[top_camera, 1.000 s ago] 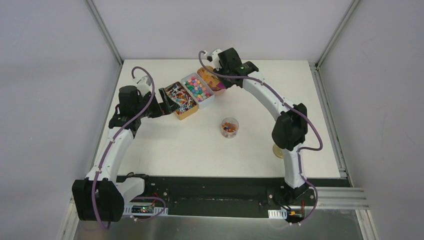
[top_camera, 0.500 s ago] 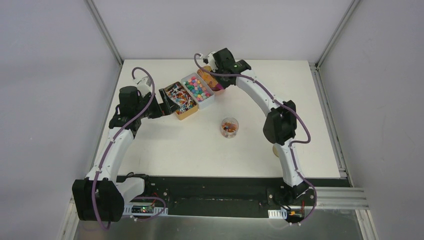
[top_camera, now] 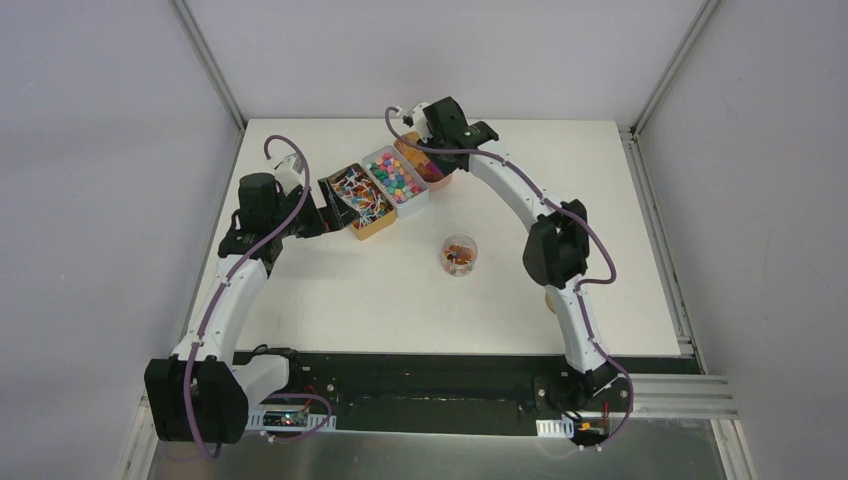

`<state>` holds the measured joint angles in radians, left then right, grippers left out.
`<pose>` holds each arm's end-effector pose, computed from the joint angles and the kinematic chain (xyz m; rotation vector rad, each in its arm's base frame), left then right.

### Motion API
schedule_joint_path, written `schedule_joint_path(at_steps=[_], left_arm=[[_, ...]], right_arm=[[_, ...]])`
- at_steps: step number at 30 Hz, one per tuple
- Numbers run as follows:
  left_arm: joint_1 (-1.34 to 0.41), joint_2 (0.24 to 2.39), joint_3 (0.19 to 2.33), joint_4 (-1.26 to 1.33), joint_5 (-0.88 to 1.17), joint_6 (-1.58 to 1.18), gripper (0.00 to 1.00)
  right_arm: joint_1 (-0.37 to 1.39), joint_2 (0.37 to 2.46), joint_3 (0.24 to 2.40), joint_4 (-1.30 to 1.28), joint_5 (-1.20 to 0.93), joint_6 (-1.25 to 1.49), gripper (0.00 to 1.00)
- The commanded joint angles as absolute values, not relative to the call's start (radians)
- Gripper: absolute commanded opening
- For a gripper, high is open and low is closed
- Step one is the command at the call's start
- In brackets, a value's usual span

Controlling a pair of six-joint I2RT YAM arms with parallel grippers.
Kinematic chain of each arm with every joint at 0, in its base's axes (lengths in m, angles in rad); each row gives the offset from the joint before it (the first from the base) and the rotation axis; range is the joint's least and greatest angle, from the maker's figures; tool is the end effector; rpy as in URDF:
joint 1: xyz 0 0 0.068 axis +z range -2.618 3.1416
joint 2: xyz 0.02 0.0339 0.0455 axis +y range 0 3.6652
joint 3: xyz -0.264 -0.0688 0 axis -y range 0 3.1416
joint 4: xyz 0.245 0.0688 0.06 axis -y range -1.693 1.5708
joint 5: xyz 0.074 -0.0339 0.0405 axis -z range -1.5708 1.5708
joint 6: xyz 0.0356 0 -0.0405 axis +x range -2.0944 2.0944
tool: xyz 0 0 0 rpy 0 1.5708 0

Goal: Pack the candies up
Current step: Scoop the fake candies from the storage box.

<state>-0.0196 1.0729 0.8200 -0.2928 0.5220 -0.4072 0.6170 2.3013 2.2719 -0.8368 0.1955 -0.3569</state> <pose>0.2354 -0.0224 0.2878 -0.0954 2.1365 -0.8041 0.4227 0.2914 0.2799 -1.0539 2.1767 -0.1198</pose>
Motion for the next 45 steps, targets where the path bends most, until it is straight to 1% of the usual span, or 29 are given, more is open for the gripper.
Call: schedule_joint_path(at_steps=[1,9,17,34,40,45], left_arm=[[-0.020,1.043,0.813,-0.275,0.502,-0.394,0.99],[-0.017,1.040,0.811,-0.275,0.502,-0.394,0.99],[-0.015,1.039,0.811,-0.276,0.502,-0.396,0.99],[-0.015,1.040,0.811,-0.275,0.502,-0.396,0.99],[-0.015,1.043,0.812,-0.276,0.502,-0.396,0.99],[-0.015,1.045,0.811,-0.276,0.500,-0.396,0.99]], right_arm=[[0.629,2.313,2.258,-0.795,0.179,-0.364,0.00],[0.637,2.283,2.166,-0.682,0.153,-0.384,0.00],[0.638,2.303,2.168,-0.668,0.177,-0.384,0.00],[0.640,2.260,1.964,-0.464,0.202,-0.322,0.00],[0.639,2.275,1.987,-0.461,0.215,-0.309,0.00],[0.641,2.303,2.072,-0.524,0.266,-0.309,0.00]])
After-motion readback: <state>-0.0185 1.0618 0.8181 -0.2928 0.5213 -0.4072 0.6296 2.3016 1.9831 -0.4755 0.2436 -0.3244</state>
